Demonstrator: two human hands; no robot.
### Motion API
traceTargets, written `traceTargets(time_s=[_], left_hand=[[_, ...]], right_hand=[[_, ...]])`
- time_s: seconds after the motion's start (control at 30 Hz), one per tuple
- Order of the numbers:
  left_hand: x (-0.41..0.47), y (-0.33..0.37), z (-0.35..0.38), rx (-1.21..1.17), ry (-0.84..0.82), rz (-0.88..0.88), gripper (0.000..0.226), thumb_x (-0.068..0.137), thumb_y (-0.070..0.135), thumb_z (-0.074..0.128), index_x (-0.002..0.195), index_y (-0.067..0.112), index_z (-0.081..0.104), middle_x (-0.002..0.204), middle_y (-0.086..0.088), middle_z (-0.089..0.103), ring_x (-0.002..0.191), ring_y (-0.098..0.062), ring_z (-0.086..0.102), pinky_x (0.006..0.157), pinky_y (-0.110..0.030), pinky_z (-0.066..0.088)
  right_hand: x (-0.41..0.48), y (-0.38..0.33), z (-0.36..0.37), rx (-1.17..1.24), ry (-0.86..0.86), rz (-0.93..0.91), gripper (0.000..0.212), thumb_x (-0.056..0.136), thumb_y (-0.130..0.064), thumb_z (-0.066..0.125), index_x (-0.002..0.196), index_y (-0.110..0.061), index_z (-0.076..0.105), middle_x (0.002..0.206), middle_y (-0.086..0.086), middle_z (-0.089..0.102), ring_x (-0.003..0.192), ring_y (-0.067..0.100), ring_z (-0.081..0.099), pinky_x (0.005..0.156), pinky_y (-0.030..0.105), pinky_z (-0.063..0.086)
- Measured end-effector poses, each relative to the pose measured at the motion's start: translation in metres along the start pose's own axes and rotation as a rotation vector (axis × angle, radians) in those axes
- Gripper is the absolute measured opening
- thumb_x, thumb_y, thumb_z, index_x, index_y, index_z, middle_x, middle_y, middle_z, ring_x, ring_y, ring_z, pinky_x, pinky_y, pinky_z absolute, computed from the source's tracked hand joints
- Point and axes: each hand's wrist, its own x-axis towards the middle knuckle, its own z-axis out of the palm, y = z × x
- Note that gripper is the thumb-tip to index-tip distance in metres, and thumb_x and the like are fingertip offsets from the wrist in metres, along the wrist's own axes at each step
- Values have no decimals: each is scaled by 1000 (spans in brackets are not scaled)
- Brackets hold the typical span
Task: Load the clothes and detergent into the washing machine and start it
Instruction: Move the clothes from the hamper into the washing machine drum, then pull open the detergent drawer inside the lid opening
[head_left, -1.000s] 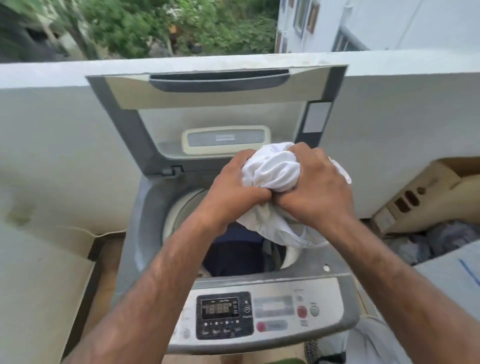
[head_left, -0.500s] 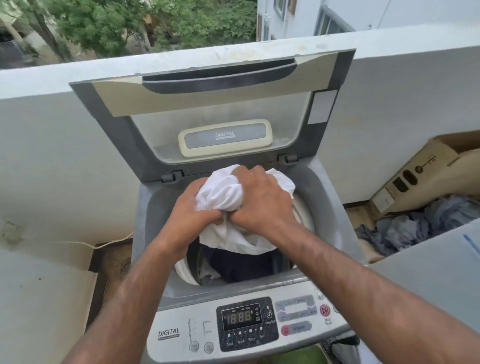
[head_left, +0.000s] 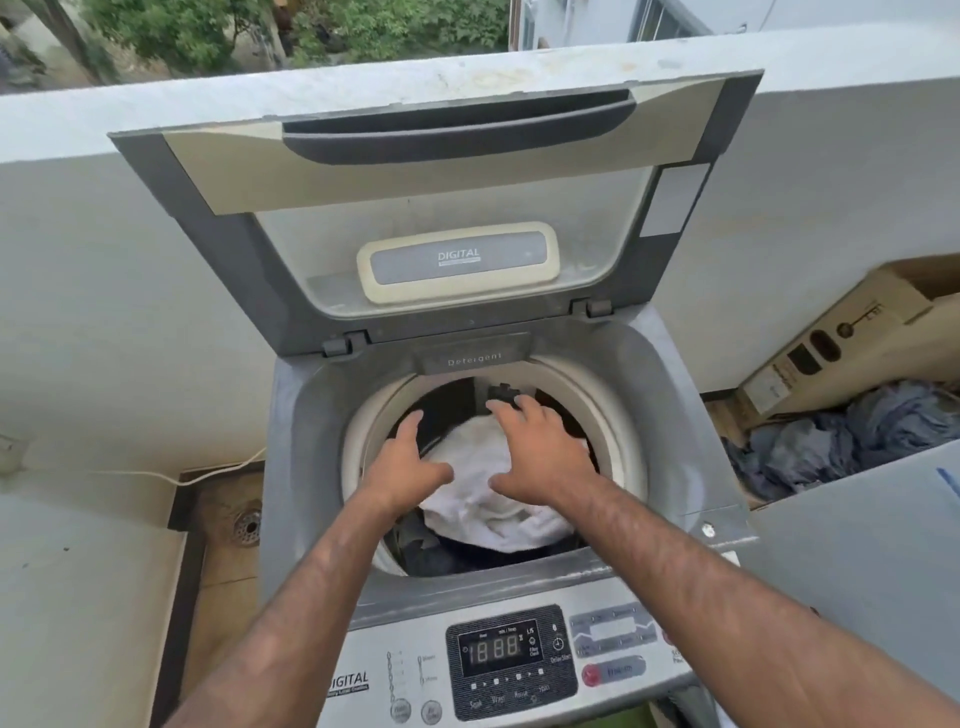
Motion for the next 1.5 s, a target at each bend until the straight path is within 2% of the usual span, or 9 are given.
traceTargets(time_s=[0.23, 0.43, 0.57, 0.63, 0.77, 0.93, 1.2, 1.33, 1.5], left_hand=[[24, -7, 8, -88, 2, -11, 90, 92, 19, 70, 165, 25, 18, 163, -12, 35, 148, -27, 39, 119, -46, 39], [47, 2, 15, -508, -33, -89, 76, 94, 20, 72, 158, 18, 32, 132, -3, 61, 117, -14, 60, 110, -45, 47], [65, 16, 16, -1040, -51, -180, 49, 96, 18, 68, 142, 7, 56, 146, -13, 57, 134, -29, 56, 99, -40, 51], [70, 25, 15, -1197, -34, -188, 40, 97, 19, 67, 134, 7, 61, 150, -16, 53, 138, -32, 53, 106, -42, 48], [81, 36, 14, -1393, -24, -166, 16, 98, 20, 68, 110, 10, 65, 150, -19, 52, 142, -33, 50, 118, -45, 41], [91, 43, 18, -1467, -2, -144, 19, 98, 20, 70, 113, 9, 65, 131, -19, 62, 136, -32, 53, 122, -47, 38], [109, 49, 24, -1544, 60, -146, 49, 95, 19, 73, 139, 4, 57, 121, -17, 64, 131, -31, 56, 116, -42, 43], [117, 45, 28, -1479, 89, -133, 40, 92, 27, 77, 124, 7, 63, 128, -19, 64, 124, -29, 61, 107, -39, 49], [122, 39, 33, -1352, 100, -121, 47, 86, 43, 80, 119, 12, 68, 119, -12, 70, 109, -25, 67, 90, -38, 57]], right_hand=[[13, 1, 7, 49, -19, 15, 92, 88, -33, 72, 161, -38, 16, 169, 1, 17, 150, 30, 29, 108, 57, 47], [31, 1, 8, 229, 10, 11, 83, 89, -31, 70, 159, -36, 25, 162, 1, 30, 142, 27, 42, 104, 45, 49], [48, 1, 5, 803, 48, 160, 76, 89, -28, 75, 155, -30, 38, 149, 4, 48, 132, 20, 52, 99, 32, 45], [56, -1, 1, 1141, 34, 288, 72, 90, -29, 78, 152, -29, 43, 139, 1, 57, 123, 16, 58, 89, 34, 51], [73, 1, -5, 1557, -1, 420, 45, 93, -33, 74, 135, -22, 58, 133, 3, 67, 119, 19, 65, 89, 44, 56], [87, 0, -14, 1909, 11, 445, 18, 97, -30, 68, 113, -23, 65, 130, 12, 66, 124, 29, 63, 101, 50, 53], [102, -11, -14, 2065, 82, 419, 32, 97, -37, 70, 123, -20, 64, 129, 16, 67, 120, 28, 67, 103, 46, 52], [101, -14, -15, 2067, 96, 418, 29, 98, -42, 67, 114, -18, 67, 124, 13, 71, 118, 25, 68, 110, 46, 48], [102, -13, -9, 1974, 96, 452, 38, 95, -57, 66, 110, -22, 68, 119, 9, 75, 114, 22, 71, 100, 42, 50]])
